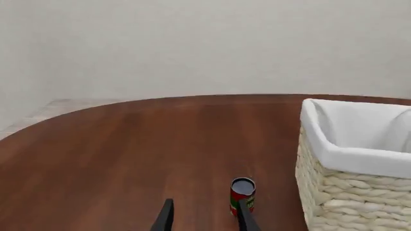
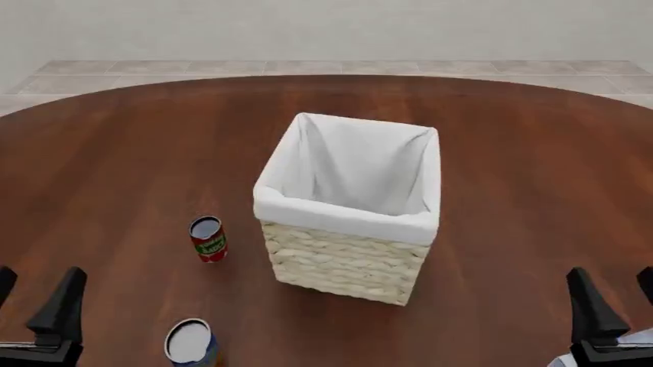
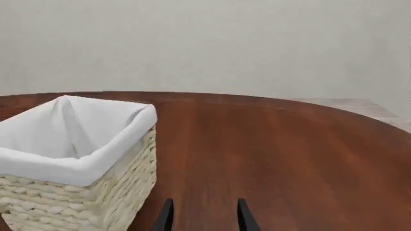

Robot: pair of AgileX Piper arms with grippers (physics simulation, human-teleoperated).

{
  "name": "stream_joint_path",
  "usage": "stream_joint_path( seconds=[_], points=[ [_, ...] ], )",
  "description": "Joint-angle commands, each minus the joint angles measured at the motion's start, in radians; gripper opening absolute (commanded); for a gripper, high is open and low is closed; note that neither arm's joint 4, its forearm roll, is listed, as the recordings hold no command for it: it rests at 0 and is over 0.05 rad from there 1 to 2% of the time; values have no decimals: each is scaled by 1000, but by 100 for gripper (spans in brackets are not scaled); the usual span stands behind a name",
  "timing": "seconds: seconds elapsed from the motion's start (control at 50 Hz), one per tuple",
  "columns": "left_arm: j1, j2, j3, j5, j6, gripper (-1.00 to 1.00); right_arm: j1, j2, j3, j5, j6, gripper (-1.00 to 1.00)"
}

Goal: Pick up the cream cheese box, and put it in the basket.

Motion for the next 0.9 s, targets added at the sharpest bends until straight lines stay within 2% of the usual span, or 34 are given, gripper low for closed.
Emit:
stream_joint_path(
  seconds=[0.02,0.08,0.14,0.18,0.22,0.28,0.4,0.54,0.56,0.6,0.64,0.7,0.72,0.74,0.78,0.84,0.88,0.9],
  points=[
    [13,-18,-6,8,18,100,-7,-16,-35,44,-13,100],
    [15,-18,-27,26,23,100,-11,-17,-82,98,-21,100],
    [13,-18,-32,28,21,100,-15,-17,-97,113,-20,100],
    [13,-18,-32,27,16,100,-4,-18,-133,137,-3,100],
    [12,-18,-31,28,13,100,6,-18,-179,164,-19,100],
    [4,-18,-36,34,11,100,1,-17,-266,233,17,100],
    [-3,-18,-30,27,21,100,18,11,-344,297,-8,100],
    [2,-18,-28,27,20,100,101,134,-417,324,-34,100],
    [3,-18,-22,24,17,100,125,165,-467,355,-31,100],
    [3,-18,-17,22,18,100,144,192,-490,369,-36,100],
    [3,-18,-15,29,9,100,179,231,-542,405,-78,100],
    [2,-2,-22,72,-123,100,203,307,-629,478,-141,100],
    [3,1,-30,76,-128,100,212,323,-658,504,-162,100],
    [1,-14,-34,86,-105,100,225,339,-694,533,-157,100],
    [-2,-12,-32,77,-102,100,233,380,-737,582,-222,100],
    [-22,-15,-10,66,-111,100,236,435,-791,649,-286,100],
    [-28,-16,-7,62,-99,100,239,445,-818,672,-286,100],
    [-28,-16,-6,60,-97,100,264,459,-830,700,-312,100]
  ],
)
